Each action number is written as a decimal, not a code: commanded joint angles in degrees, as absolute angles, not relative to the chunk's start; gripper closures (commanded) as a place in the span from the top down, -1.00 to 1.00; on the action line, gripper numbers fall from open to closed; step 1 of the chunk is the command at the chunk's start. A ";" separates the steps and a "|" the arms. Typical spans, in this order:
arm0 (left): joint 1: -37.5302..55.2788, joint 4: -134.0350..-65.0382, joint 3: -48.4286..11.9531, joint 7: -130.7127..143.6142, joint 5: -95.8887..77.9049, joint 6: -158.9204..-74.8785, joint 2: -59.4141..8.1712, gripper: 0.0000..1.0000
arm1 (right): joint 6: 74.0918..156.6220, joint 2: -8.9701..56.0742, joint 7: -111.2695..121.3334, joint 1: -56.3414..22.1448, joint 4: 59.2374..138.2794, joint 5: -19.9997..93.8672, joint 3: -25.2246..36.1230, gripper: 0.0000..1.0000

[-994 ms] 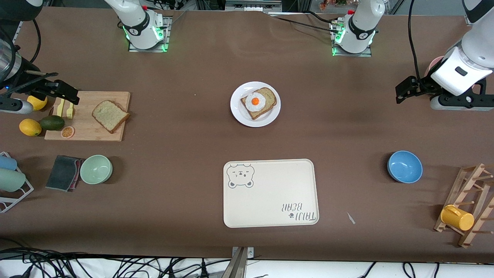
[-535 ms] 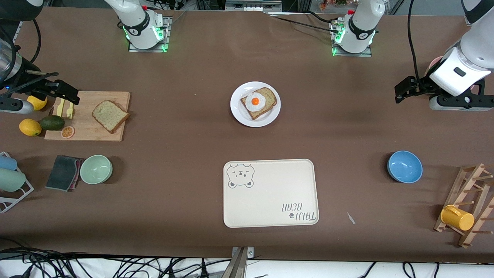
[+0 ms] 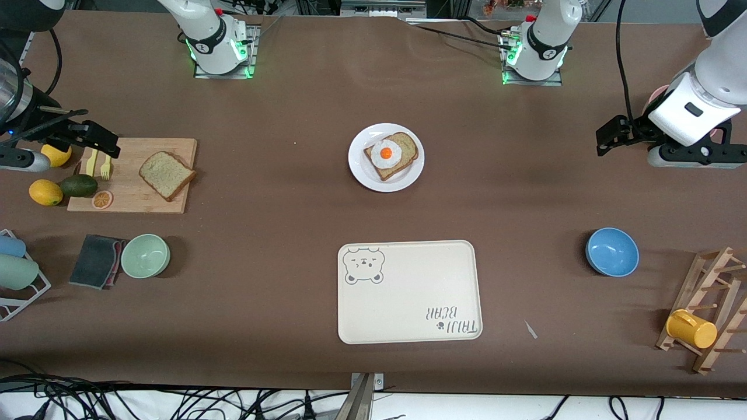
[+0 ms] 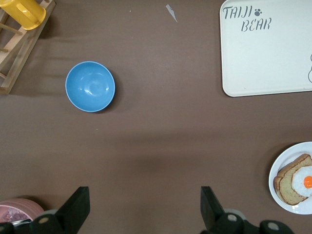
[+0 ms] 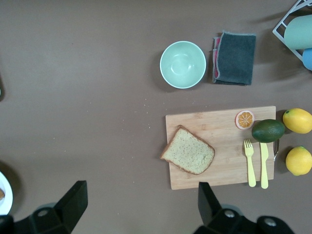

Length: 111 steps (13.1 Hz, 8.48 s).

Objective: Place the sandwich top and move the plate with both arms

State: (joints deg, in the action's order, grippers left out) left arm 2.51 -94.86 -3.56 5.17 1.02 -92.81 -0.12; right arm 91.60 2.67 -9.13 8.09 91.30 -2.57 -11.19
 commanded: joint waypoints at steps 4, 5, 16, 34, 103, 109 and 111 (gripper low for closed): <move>1.93 -92.81 -3.52 3.34 0.09 -91.06 -1.05 1.00 | 90.53 3.07 -8.88 8.26 89.91 -1.49 -11.51 1.00; 1.93 -92.81 -3.52 3.34 0.09 -90.97 -1.05 1.00 | 90.53 3.16 -8.70 8.35 90.09 -1.49 -11.43 1.00; 1.93 -91.41 -3.43 3.16 0.44 -90.18 -0.70 1.00 | 89.12 6.94 -9.84 4.75 91.83 -0.26 -12.13 1.00; 1.58 -91.41 -3.34 3.08 -0.26 -89.38 -0.62 1.00 | 121.03 12.02 -33.80 0.72 130.87 -26.32 -13.89 0.99; 1.49 -91.32 -3.43 2.99 -0.35 -89.03 -0.70 1.00 | 93.33 35.85 -55.63 -41.56 98.88 -60.46 -39.81 -1.00; 1.49 -91.32 -3.43 2.99 -0.35 -89.03 -0.70 1.00 | 93.25 36.12 -50.81 -48.51 98.88 -60.99 -39.55 -1.00; 1.49 -91.32 -3.43 3.08 -0.35 -89.03 -0.70 1.00 | 93.34 36.65 -47.39 -49.04 98.88 -65.28 -39.55 -1.00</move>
State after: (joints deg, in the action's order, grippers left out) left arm 2.00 -92.85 -3.26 4.26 1.02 -90.15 -0.20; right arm 94.11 36.42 -51.00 -48.33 99.68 -61.75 -40.04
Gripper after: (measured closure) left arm 0.000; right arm 0.943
